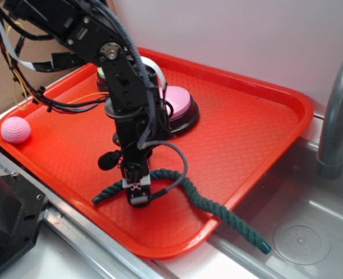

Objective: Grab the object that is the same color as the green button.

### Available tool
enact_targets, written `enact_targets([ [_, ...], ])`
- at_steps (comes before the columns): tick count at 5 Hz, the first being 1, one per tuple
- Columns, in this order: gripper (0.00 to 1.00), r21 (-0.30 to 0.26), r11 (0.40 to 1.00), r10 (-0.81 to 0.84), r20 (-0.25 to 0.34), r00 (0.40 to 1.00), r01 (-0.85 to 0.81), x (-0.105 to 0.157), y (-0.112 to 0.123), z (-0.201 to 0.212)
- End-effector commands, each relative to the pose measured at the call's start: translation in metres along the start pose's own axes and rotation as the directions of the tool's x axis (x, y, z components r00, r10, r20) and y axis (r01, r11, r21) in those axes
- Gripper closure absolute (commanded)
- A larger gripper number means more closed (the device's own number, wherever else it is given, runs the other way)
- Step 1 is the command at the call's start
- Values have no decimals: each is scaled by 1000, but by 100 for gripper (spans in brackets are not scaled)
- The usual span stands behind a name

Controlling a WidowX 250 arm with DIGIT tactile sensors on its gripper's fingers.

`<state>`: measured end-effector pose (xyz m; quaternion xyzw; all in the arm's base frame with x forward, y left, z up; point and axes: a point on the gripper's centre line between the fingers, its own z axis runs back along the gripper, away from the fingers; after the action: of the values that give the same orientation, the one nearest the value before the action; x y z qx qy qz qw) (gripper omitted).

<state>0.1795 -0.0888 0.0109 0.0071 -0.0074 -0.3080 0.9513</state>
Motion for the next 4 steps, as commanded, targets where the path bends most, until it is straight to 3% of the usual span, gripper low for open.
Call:
enact_targets([
  [1,100,-12,1000,24,14,1000,-24,0,1,2],
  [2,100,-22,994,105,-28,994,-106,-2,3,17],
  [3,100,-33,976,212,-33,977,-213,-4,9,44],
  [4,100,-18,896,445,21,895,-444,-11,31,94],
])
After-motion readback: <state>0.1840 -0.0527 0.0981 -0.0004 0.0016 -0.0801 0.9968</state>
